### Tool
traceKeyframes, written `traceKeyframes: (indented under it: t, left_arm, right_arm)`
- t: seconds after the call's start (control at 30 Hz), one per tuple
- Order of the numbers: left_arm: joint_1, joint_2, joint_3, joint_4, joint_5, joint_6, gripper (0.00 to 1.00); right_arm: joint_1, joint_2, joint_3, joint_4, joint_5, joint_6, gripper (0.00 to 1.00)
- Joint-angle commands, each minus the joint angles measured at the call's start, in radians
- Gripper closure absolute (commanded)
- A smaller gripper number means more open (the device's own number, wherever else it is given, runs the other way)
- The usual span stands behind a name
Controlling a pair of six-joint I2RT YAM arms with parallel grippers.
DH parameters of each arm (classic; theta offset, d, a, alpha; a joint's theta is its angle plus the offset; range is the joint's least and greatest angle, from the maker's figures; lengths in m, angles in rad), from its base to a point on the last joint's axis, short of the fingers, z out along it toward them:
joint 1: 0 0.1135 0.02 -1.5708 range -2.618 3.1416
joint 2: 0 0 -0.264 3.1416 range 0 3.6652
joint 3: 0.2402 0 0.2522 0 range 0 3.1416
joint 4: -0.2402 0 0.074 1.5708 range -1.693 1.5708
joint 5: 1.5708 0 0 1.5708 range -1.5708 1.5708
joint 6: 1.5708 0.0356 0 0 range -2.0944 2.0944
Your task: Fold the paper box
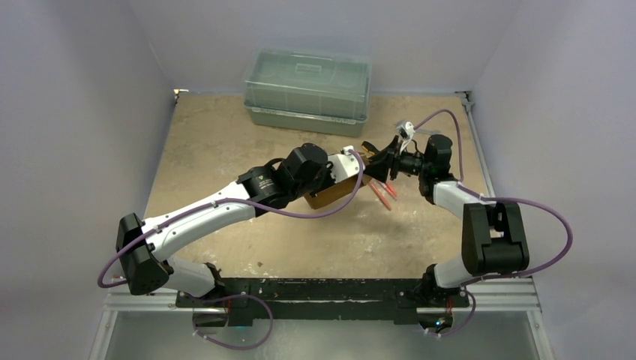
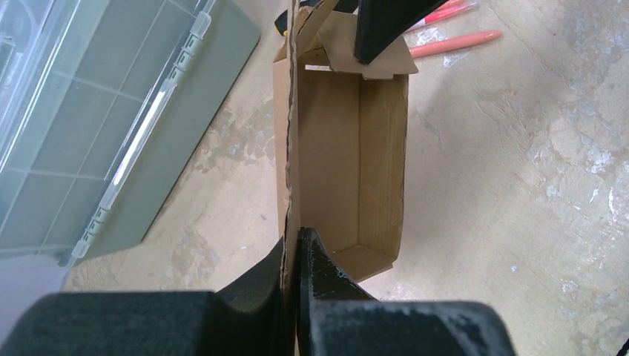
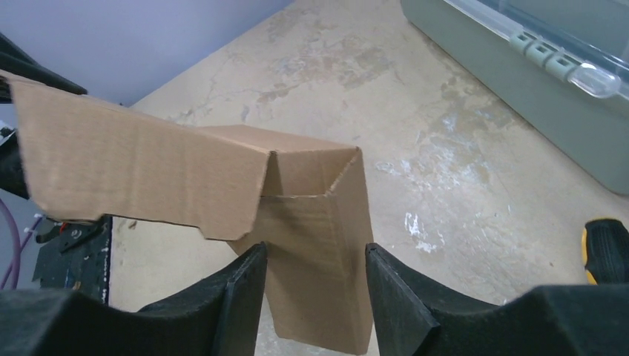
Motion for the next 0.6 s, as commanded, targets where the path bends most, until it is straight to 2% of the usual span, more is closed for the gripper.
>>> traceKeyframes:
  t: [0.0,0.23,0.57]
  left_arm:
    - [-0.004,-0.003,0.016,0.032,0.014,0.009,1.0]
    - [-0.003,0.007,0.028,0.045,-0.011,-0.032,1.0]
    - [-0.003,0.036,0.076,0.027,0.002,-0.116,1.0]
  right_arm:
    - [0.025,-0.05,-0.005,0.022,-0.003,-0.055,0.47]
    - [0.038,-0.058,-0.003,-0.004,0.022,-0.082,0.57]
    - [0.063,-0.065,0.004,-0.061,0.077,-0.133,0.63]
